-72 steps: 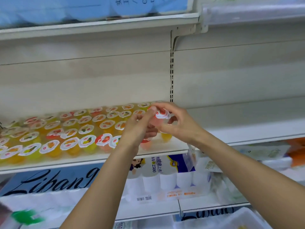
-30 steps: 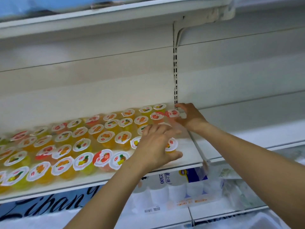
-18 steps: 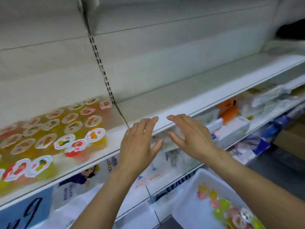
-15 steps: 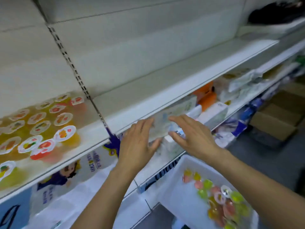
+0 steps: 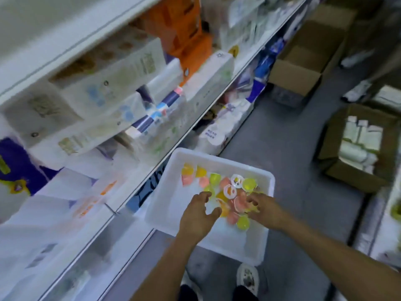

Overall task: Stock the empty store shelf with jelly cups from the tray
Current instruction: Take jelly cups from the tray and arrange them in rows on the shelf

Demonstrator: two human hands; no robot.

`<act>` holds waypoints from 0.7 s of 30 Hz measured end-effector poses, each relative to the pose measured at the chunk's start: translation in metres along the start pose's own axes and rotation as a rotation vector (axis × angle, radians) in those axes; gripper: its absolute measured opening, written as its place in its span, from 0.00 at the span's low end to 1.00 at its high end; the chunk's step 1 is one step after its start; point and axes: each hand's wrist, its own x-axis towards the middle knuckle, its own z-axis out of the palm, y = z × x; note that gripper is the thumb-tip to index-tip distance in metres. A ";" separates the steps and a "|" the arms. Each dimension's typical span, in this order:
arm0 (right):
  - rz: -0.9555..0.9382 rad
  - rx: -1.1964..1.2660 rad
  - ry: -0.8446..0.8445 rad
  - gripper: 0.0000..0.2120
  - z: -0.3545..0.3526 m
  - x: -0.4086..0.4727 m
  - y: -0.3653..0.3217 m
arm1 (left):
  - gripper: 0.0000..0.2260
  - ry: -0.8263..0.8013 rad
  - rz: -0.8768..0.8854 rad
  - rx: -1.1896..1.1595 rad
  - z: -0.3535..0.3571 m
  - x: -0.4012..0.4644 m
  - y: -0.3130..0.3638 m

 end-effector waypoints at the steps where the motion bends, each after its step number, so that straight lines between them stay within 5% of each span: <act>1: 0.003 -0.067 -0.030 0.18 0.013 0.009 0.013 | 0.24 -0.040 -0.050 -0.024 0.017 0.009 -0.009; 4: -0.021 -0.295 -0.057 0.25 0.048 0.039 0.043 | 0.24 -0.113 -0.168 -0.034 0.063 0.039 -0.037; 8: -0.122 -0.506 0.074 0.22 0.078 0.077 0.054 | 0.25 -0.142 -0.229 0.032 0.113 0.081 -0.066; 12: -0.301 -0.716 0.266 0.11 0.106 0.103 0.071 | 0.23 -0.105 -0.153 0.211 0.145 0.107 -0.078; 17: -0.384 -0.962 0.261 0.06 0.119 0.128 0.085 | 0.19 -0.063 0.031 0.463 0.160 0.122 -0.080; 21: -0.343 -0.907 0.257 0.09 0.115 0.129 0.080 | 0.16 -0.069 0.008 0.412 0.143 0.124 -0.085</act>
